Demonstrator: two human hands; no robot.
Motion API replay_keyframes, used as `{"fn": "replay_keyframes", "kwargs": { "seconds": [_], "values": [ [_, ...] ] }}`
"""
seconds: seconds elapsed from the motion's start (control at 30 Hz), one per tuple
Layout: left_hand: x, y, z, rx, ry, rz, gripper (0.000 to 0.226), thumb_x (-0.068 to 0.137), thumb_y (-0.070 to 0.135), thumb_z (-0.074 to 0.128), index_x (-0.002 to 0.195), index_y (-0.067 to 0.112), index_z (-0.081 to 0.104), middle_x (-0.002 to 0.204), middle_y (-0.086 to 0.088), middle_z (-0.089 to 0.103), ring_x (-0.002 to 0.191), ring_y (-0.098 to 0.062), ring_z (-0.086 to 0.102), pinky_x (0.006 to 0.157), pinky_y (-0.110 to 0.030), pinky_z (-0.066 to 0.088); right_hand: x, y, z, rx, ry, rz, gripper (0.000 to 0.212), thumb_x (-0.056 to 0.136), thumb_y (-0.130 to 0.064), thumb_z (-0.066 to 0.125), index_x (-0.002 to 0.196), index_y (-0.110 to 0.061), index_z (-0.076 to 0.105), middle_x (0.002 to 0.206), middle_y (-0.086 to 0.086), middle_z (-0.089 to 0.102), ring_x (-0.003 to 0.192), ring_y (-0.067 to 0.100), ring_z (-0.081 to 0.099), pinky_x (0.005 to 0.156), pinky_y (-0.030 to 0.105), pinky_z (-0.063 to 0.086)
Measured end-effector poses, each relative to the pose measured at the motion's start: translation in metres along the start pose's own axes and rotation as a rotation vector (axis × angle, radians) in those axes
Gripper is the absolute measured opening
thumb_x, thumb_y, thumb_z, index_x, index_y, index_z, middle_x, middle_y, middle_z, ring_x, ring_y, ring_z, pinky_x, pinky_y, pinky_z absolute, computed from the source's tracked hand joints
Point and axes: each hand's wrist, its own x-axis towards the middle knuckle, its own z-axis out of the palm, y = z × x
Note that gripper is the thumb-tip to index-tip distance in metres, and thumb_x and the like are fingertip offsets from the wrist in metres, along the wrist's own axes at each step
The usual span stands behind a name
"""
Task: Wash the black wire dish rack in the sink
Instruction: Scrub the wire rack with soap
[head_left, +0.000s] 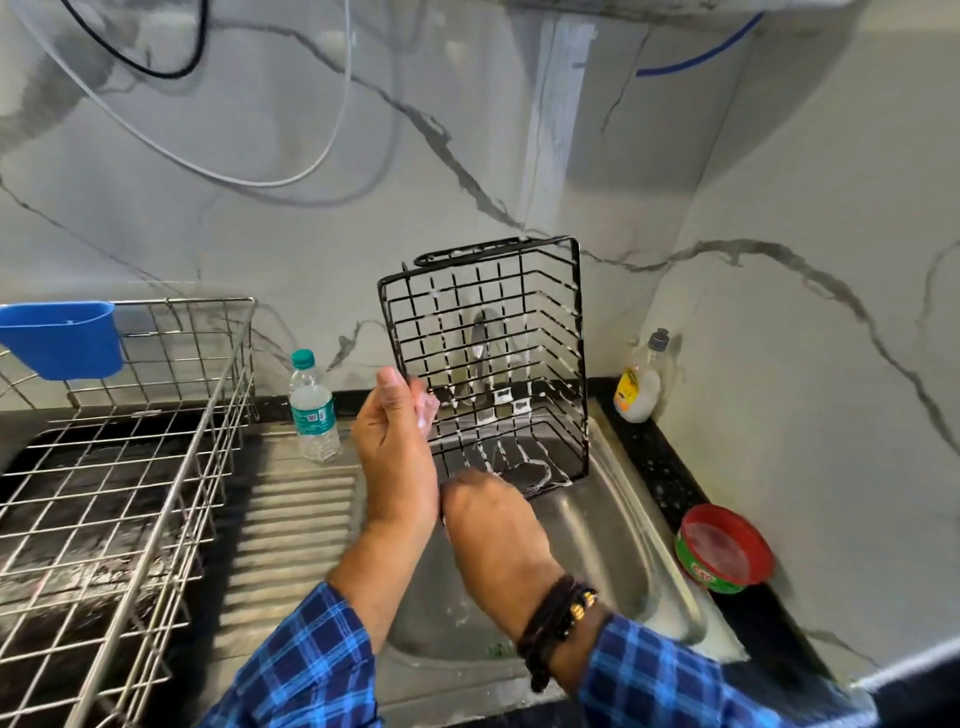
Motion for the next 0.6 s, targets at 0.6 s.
{"fn": "replay_keyframes", "kwargs": {
  "seconds": [0.6],
  "values": [
    [-0.01, 0.002, -0.001, 0.036, -0.116, -0.055, 0.052, 0.102, 0.048, 0.039, 0.057, 0.024, 0.046, 0.058, 0.008, 0.041, 0.065, -0.016, 0.039, 0.07, -0.032, 0.035, 0.028, 0.058, 0.0, -0.033, 0.084, 0.336, 0.029, 0.094, -0.008, 0.063, 0.121, -0.008, 0.056, 0.116, 0.011, 0.06, 0.099, 0.018, 0.062, 0.085, 0.026, 0.055]
  ]
}}
